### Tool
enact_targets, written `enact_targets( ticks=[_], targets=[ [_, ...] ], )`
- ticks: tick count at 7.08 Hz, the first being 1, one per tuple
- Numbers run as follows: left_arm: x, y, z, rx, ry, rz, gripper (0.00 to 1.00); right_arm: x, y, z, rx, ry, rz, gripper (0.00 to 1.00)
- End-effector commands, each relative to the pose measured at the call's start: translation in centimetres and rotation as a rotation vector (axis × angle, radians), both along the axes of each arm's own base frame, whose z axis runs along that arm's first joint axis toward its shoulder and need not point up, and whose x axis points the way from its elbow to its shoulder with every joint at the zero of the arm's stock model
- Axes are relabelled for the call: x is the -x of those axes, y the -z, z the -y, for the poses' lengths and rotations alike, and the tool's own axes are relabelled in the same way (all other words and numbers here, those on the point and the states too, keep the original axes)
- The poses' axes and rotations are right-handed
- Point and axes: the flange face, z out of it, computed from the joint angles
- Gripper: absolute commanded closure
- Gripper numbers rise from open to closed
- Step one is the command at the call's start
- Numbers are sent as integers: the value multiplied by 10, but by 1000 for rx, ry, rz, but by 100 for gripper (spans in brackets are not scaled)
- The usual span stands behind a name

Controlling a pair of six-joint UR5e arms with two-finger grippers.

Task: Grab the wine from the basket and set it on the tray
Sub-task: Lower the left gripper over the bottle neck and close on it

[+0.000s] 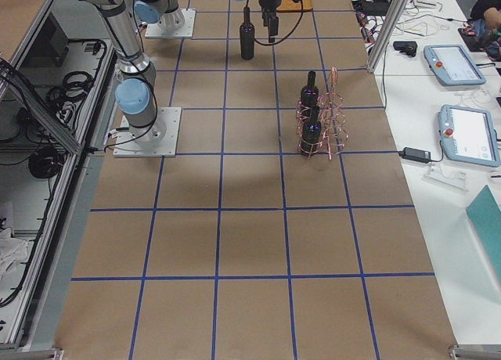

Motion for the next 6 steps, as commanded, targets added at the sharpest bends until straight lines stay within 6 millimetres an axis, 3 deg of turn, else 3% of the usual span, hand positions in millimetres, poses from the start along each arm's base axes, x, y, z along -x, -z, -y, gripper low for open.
enact_targets(
  ticks=[1,3,6],
  targets=[
    [-6,17,-14,-40,33,19,0,0,-1,0,5,0,0,0],
    [-8,31,-22,-74,39,24,0,1,-2,1,9,6,1,0],
    [-13,34,-38,-137,39,43,0,1,-1,1,3,18,1,0]
  ],
)
